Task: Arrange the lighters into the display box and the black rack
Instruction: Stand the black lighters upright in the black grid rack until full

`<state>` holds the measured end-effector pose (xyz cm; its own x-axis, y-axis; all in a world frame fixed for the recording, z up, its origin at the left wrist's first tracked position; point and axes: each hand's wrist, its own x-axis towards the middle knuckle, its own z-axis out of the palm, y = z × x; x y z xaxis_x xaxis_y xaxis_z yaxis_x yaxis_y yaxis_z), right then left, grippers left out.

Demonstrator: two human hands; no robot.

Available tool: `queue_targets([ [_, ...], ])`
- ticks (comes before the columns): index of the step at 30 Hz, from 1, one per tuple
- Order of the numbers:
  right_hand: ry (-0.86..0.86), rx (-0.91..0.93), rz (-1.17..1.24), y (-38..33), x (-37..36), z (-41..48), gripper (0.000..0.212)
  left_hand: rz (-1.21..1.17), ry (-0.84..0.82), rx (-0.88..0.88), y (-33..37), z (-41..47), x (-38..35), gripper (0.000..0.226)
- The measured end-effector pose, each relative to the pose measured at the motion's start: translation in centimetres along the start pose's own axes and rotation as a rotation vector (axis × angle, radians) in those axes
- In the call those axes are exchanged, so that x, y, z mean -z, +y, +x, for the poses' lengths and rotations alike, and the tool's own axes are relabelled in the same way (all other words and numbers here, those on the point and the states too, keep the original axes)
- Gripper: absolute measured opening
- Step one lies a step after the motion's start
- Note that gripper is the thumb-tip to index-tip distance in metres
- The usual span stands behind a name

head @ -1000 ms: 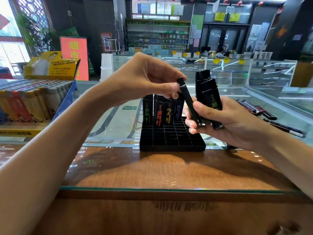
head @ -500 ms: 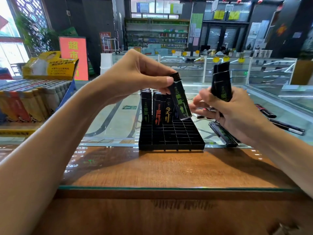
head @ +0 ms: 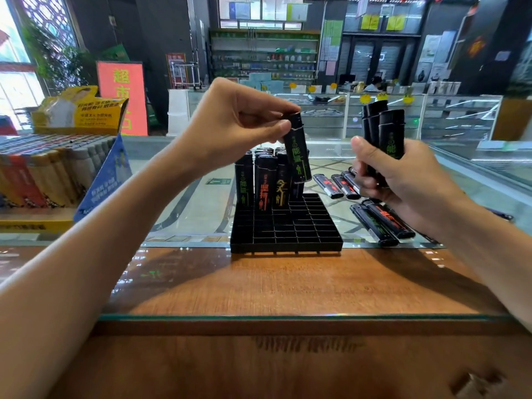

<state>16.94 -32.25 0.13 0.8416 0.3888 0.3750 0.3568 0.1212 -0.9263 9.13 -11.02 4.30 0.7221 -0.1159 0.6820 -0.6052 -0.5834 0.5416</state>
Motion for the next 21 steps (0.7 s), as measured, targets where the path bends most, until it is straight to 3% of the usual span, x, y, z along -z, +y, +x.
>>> queue_targets([
  [4, -0.001, 0.018, 0.026, -0.1, 0.1, 0.0, 0.024, 0.048, 0.007, -0.007, 0.2, 0.1, -0.5, 0.038],
  [10, -0.006, 0.025, 0.04, -0.2, 0.1, -0.1, 0.022, 0.141, -0.128, 0.145, -0.2, -0.1, 4.2, 0.034],
  [21, -0.069, 0.004, -0.023, 0.4, -0.4, 0.1, 0.022, 0.204, -0.124, 0.205, -2.1, -2.0, 4.3, 0.037],
])
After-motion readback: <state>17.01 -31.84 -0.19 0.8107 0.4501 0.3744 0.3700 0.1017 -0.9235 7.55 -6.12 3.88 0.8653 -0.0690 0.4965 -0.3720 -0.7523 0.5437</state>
